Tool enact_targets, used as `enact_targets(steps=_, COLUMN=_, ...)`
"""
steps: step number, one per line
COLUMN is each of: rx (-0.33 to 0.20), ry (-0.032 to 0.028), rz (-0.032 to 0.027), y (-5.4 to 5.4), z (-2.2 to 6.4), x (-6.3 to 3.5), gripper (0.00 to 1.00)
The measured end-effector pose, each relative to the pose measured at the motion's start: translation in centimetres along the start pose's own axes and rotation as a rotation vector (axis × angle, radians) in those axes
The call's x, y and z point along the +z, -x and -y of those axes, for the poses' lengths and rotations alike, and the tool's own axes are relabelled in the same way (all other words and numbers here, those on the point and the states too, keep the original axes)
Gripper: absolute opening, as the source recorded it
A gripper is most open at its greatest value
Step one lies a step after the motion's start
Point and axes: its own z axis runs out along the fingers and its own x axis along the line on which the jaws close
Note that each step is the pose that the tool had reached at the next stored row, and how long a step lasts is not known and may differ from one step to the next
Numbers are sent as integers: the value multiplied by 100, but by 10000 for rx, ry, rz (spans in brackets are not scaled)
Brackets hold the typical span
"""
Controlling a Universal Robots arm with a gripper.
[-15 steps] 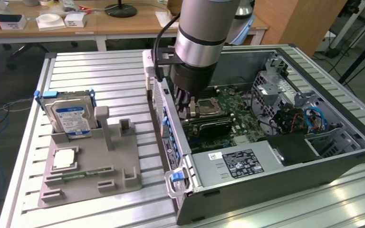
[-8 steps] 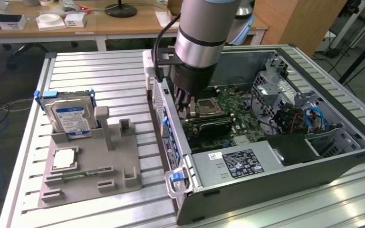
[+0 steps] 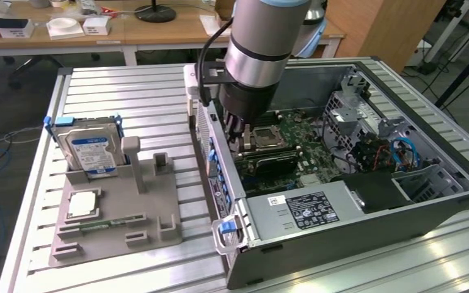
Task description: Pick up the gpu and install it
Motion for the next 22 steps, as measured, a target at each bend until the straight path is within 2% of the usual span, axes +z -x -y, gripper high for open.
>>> enact_targets(steps=2, rx=15, ry=113, rz=-14, y=-3, z=1, x=-4, gripper=11)
enact_targets(steps=4, rx=25, ry=159, rz=-20, y=-4, z=-2, x=-6, gripper=11)
enact_targets(steps=10, rx=26, ry=155, rz=-11, y=-4, z=-1, x=-2, gripper=11)
enact_targets(steps=16, rx=15, ry=86, rz=9, y=-6, z=9, x=21, gripper=11)
enact_targets(steps=18, rx=14, ry=84, rz=12, y=-5, z=11, x=20, gripper=11)
enact_targets(steps=20, rx=13, ry=71, rz=59, y=7, z=9, x=-32, gripper=11)
enact_targets(steps=22, rx=14, ry=90, rz=40, y=15, z=2, x=-132, gripper=11)
